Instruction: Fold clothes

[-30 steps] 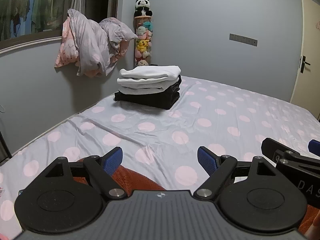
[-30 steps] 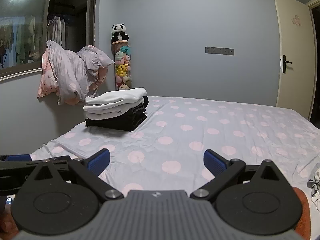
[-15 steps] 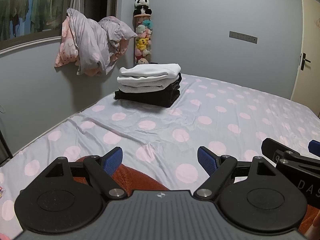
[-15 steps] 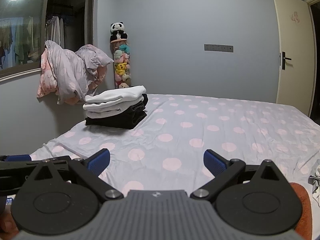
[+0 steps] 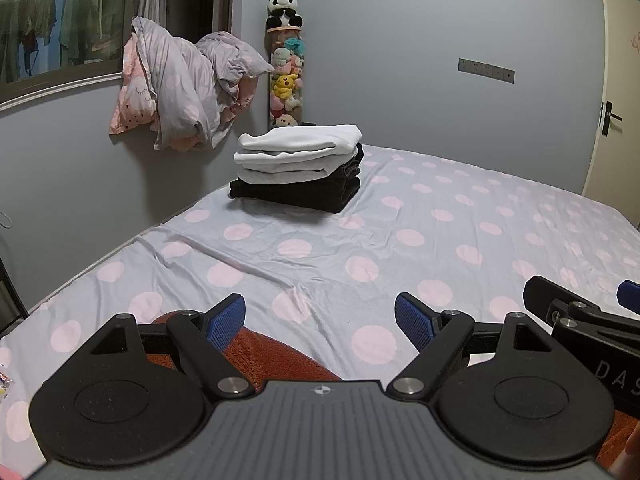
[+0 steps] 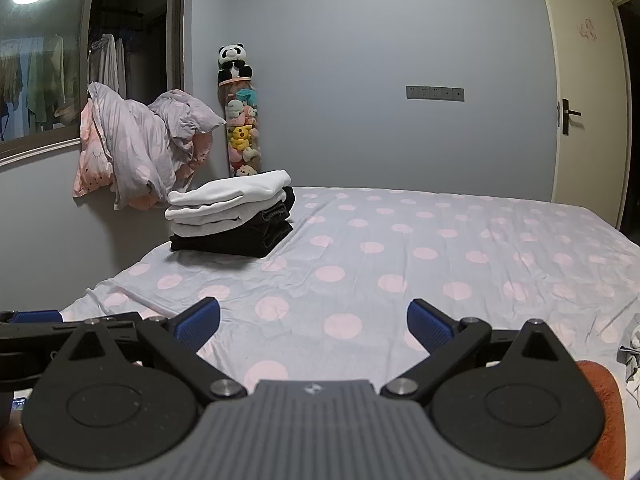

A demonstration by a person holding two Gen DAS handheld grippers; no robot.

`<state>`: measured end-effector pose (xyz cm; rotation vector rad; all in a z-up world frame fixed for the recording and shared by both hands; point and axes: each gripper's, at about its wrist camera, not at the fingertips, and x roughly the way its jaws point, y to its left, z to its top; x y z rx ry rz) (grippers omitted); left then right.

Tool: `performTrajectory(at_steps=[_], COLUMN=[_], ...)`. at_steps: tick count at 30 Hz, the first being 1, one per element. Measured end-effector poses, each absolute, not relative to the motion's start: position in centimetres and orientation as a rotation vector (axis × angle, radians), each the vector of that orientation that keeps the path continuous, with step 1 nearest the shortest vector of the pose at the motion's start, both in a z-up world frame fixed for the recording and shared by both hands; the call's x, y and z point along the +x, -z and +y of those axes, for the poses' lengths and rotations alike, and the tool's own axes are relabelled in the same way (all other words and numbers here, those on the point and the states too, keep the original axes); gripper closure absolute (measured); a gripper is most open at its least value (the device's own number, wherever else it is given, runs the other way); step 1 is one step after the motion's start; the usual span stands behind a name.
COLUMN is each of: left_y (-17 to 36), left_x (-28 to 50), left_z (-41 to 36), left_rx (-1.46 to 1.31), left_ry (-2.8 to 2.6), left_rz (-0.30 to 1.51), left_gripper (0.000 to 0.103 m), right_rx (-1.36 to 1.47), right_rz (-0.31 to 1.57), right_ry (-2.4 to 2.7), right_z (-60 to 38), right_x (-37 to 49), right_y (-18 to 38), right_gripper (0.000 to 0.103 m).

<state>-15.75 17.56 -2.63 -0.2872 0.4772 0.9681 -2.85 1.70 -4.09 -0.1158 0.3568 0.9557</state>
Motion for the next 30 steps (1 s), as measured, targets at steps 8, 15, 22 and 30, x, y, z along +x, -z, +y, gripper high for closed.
performTrajectory(at_steps=[8,15,22,30], left_y=[2.60,2.59,2.59,2.46], left_x=[-15.62,-15.53,-15.65,-15.81], left_z=[17.43,17.37,17.48,17.63], left_rx=[-0.280,-0.274,-0.276,-0.273], left_ry=[-0.971,-0.971,-0.969,-0.972], left_rz=[0.481,0.484,0.487,0.488], left_gripper=[0.006,0.006,0.006,0.006], right_rx=[-0.113,-0.111,-0.112,-0.113], right_rz=[0.367,0.373,0.376,0.381], right_ry=[-0.956,-0.958,-0.960,-0.964], right_z=[1.64,1.40,1.47,1.52], right_x=[-2.75,-2.53,-2.32,-2.34], right_y=[4.16,4.22,4.19,4.14], right_gripper=[0.002,0.002,0.002,0.002])
